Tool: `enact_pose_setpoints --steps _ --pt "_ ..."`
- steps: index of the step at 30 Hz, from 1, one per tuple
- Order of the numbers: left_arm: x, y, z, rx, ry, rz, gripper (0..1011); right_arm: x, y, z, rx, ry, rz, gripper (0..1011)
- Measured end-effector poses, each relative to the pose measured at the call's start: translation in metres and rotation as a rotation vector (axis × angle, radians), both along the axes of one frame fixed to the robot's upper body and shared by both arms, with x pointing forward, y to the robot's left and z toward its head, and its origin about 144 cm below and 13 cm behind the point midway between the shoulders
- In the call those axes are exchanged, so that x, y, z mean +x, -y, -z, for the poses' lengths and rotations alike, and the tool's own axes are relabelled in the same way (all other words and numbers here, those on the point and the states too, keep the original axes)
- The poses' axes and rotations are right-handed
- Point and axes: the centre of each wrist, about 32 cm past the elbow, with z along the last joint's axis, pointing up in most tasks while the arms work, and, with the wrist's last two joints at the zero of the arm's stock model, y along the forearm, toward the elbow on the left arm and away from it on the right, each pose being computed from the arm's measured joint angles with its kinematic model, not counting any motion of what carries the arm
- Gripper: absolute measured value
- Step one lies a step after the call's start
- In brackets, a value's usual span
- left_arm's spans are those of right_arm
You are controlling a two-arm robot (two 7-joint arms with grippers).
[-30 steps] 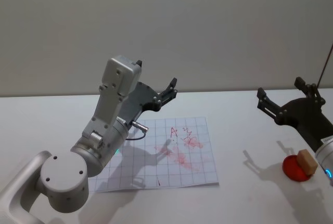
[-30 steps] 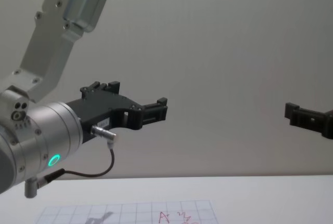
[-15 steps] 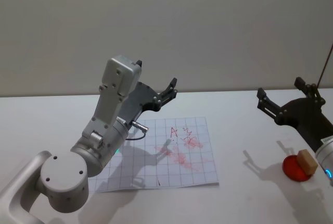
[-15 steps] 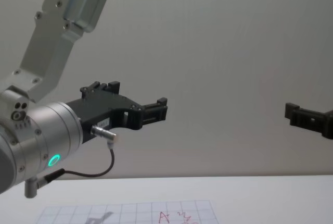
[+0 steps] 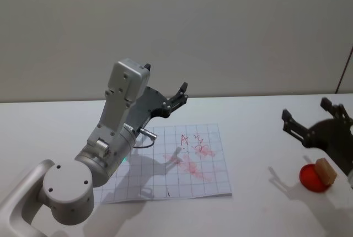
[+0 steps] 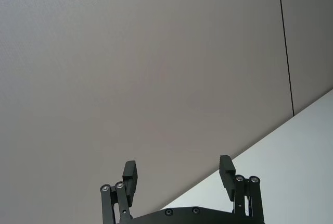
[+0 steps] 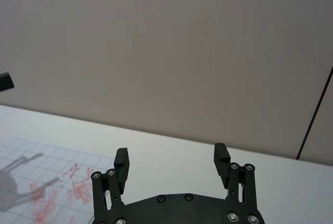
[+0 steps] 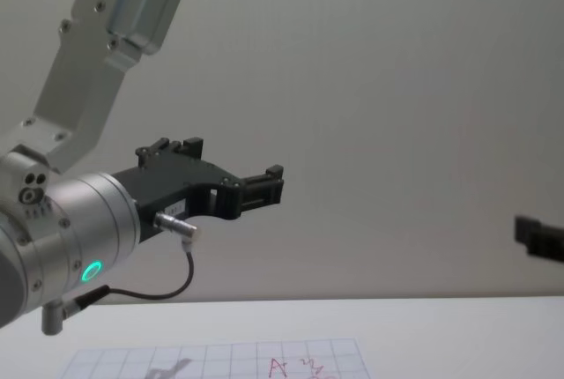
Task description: Use the one hand to pick up the stamp and affix it onto the A4 paper.
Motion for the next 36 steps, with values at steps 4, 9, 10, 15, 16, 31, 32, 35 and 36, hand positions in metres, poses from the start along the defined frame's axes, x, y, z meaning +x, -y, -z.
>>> enact_pose_setpoints --steps 4,9,10,15,16,31,32,35,36 --pt "0.000 0.000 0.000 0.000 0.000 0.000 1001 -0.011 0.008 0.004 -0.018 -0.048 0.007 1001" --pt "0.000 0.000 0.000 0.000 0.000 0.000 1001 -0.025 0.015 0.009 -0.050 -0.104 0.028 1001" --pt "0.000 0.000 0.000 0.000 0.000 0.000 1001 -0.026 0.016 0.009 -0.054 -0.111 0.031 1001" --pt "0.000 0.000 0.000 0.000 0.000 0.000 1001 -0.035 0.020 0.013 -0.085 -0.147 0.058 1001" --pt "0.000 0.000 0.000 0.000 0.000 0.000 1001 -0.037 0.022 0.014 -0.096 -0.158 0.066 1001" --pt "0.000 0.000 0.000 0.000 0.000 0.000 1001 -0.042 0.029 0.021 -0.178 -0.220 0.113 1001" --pt "0.000 0.000 0.000 0.000 0.000 0.000 1001 -0.041 0.029 0.022 -0.181 -0.223 0.115 1001" --pt "0.000 0.000 0.000 0.000 0.000 0.000 1001 -0.041 0.030 0.023 -0.187 -0.233 0.119 1001" --pt "0.000 0.000 0.000 0.000 0.000 0.000 1001 -0.041 0.030 0.024 -0.191 -0.241 0.123 1001"
